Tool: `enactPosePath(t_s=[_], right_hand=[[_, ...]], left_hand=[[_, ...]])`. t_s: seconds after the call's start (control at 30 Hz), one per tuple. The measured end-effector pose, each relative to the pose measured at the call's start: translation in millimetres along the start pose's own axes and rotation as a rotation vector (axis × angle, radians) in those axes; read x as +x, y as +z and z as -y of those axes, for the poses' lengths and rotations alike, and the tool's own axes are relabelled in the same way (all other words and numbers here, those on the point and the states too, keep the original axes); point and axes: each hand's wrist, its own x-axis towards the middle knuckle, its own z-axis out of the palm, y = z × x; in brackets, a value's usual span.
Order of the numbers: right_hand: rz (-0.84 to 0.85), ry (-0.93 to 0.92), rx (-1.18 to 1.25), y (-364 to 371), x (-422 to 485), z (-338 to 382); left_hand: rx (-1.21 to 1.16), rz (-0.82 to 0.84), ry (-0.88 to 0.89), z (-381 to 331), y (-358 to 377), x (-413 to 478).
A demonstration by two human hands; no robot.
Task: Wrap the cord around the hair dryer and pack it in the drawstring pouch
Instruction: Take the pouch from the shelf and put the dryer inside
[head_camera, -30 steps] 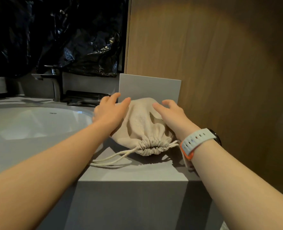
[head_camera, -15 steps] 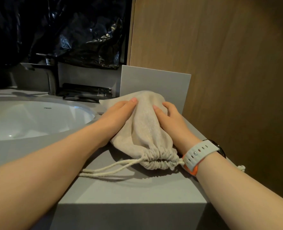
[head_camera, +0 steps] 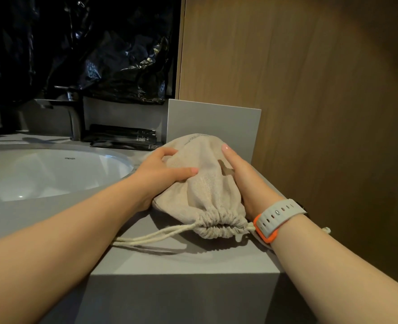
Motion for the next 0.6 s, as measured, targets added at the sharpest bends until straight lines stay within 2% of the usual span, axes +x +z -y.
enactPosePath(t_s=[0.13,0.27,0.6], right_hand=[[-0.059,-0.053,-0.081,-4.6,-8.8,0.1],[-0.045,-0.036,-0.052,-9.5,-24.5,2.4],[-0.02,-0.049,-0.024,-31.1,-77.7,7.4]], left_hand=[[-0.137,0.057,-0.06,-2.2,-3.1,-8.1],[-0.327,0.079,-0.106,-5.6,0.9,-17.1],[-0.445,0.105,-0.094,-10.4,25.2,-59.9]])
